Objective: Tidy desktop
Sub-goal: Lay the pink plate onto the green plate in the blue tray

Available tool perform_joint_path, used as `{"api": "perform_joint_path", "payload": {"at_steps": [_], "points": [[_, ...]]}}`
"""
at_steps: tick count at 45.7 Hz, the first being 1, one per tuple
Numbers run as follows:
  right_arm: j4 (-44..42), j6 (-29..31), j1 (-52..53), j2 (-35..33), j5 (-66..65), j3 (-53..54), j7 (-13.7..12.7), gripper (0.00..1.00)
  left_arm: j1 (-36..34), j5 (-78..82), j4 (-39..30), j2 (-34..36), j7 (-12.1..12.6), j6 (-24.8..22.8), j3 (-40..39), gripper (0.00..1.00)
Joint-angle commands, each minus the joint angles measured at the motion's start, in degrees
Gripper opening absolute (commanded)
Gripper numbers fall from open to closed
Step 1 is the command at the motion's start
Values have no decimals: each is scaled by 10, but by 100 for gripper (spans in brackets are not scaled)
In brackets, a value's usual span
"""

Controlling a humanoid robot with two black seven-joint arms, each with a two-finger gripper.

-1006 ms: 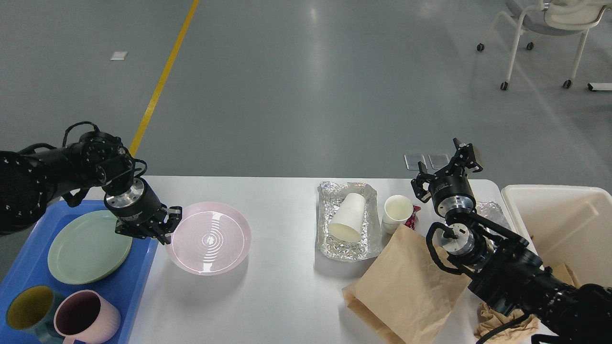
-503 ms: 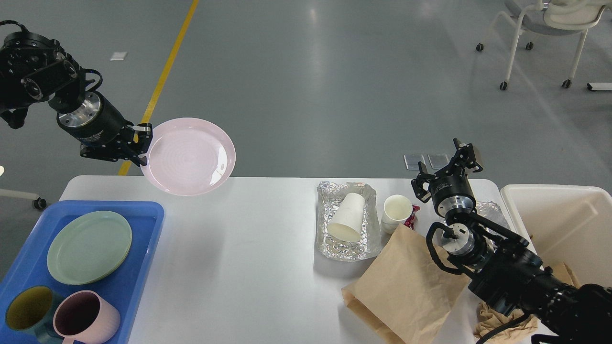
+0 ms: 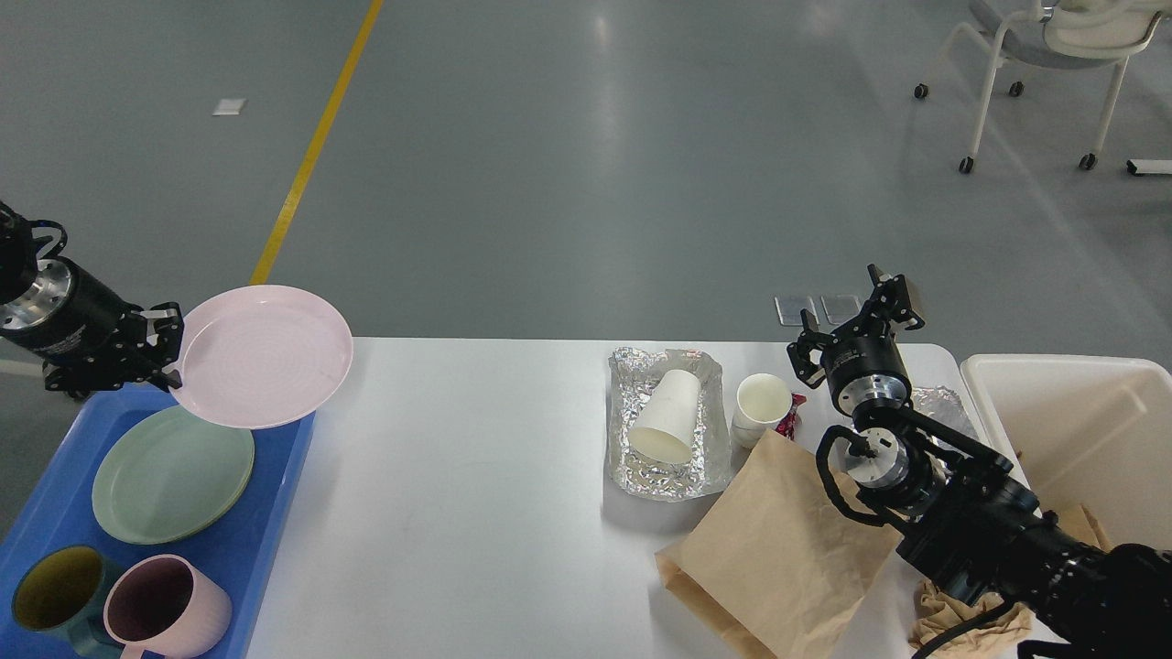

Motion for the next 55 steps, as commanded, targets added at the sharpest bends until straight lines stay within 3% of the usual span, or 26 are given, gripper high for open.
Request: {"api": "perform_joint_path", "payload": {"at_steps": [1, 14, 29, 55], "points": [[0, 0, 0, 0, 0, 0, 0, 100, 44, 1, 40, 13, 0, 0, -14, 0], [0, 0, 0, 0, 0, 0, 0, 100, 138, 1, 99, 24, 1, 0, -57, 0], [0, 0, 0, 0, 0, 0, 0, 100, 174, 1, 100, 51, 1, 26, -72, 0], [0, 0, 0, 0, 0, 0, 0, 100, 240, 1, 147, 38, 1, 74, -83, 0]]}}
